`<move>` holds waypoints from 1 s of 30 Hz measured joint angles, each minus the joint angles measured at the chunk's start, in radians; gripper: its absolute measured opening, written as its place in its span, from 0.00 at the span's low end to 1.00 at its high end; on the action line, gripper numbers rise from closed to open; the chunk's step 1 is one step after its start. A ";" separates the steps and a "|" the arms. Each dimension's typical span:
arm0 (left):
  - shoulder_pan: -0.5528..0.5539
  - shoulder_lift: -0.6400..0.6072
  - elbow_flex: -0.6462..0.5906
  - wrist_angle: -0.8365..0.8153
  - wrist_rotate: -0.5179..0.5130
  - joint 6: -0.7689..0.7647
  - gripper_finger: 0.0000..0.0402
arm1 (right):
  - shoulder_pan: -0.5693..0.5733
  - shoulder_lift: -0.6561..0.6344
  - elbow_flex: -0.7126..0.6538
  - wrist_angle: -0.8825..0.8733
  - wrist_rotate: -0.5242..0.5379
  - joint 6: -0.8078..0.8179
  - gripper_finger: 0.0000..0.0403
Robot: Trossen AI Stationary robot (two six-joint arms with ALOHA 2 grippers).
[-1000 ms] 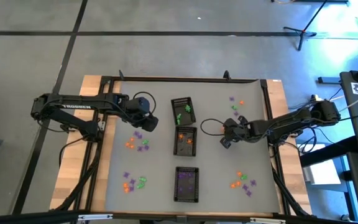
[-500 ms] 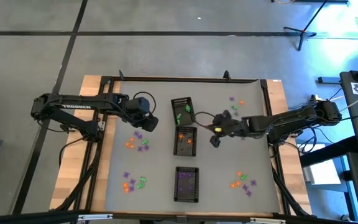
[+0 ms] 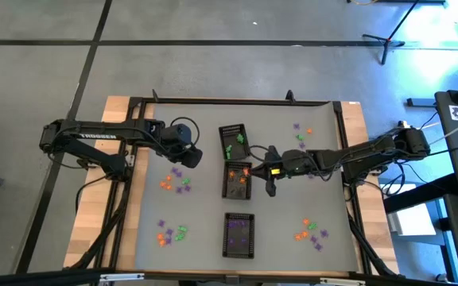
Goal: Sort Halloween decoration
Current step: Put the orange spider toy into the middle black bin
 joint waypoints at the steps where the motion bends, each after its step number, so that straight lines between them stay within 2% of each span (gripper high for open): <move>1: 0.000 0.000 0.000 0.000 0.000 0.000 0.31 | 0.000 0.000 0.000 0.013 -0.019 0.000 0.09; 5: 0.000 0.000 0.000 0.000 0.000 0.000 0.31 | 0.000 0.000 0.000 0.055 -0.042 -0.009 0.24; 8: 0.000 0.000 0.000 0.000 0.000 0.000 0.31 | -0.001 0.000 0.020 0.004 -0.041 -0.032 0.35; 10: 0.000 0.000 0.000 0.000 0.000 0.000 0.31 | -0.001 -0.008 0.062 -0.116 -0.028 -0.037 0.41; 12: 0.000 0.000 0.000 0.000 0.000 0.000 0.31 | 0.000 -0.023 0.126 -0.318 0.019 -0.037 0.45; 16: 0.000 0.000 0.000 0.000 0.000 0.000 0.31 | 0.000 -0.042 0.260 -0.792 0.158 0.077 0.47; 19: 0.000 0.000 0.000 0.000 0.000 0.000 0.31 | 0.000 -0.042 0.293 -1.080 0.174 0.224 0.46; 21: 0.000 0.000 0.000 0.000 0.000 0.000 0.31 | 0.000 -0.042 0.282 -1.207 0.174 0.310 0.45; 24: 0.000 0.000 0.000 0.000 0.000 0.000 0.31 | 0.000 -0.042 0.233 -1.298 0.158 0.421 0.43; 30: 0.000 0.000 0.000 0.000 0.000 0.000 0.31 | -0.001 -0.064 0.099 -1.202 0.117 0.469 0.41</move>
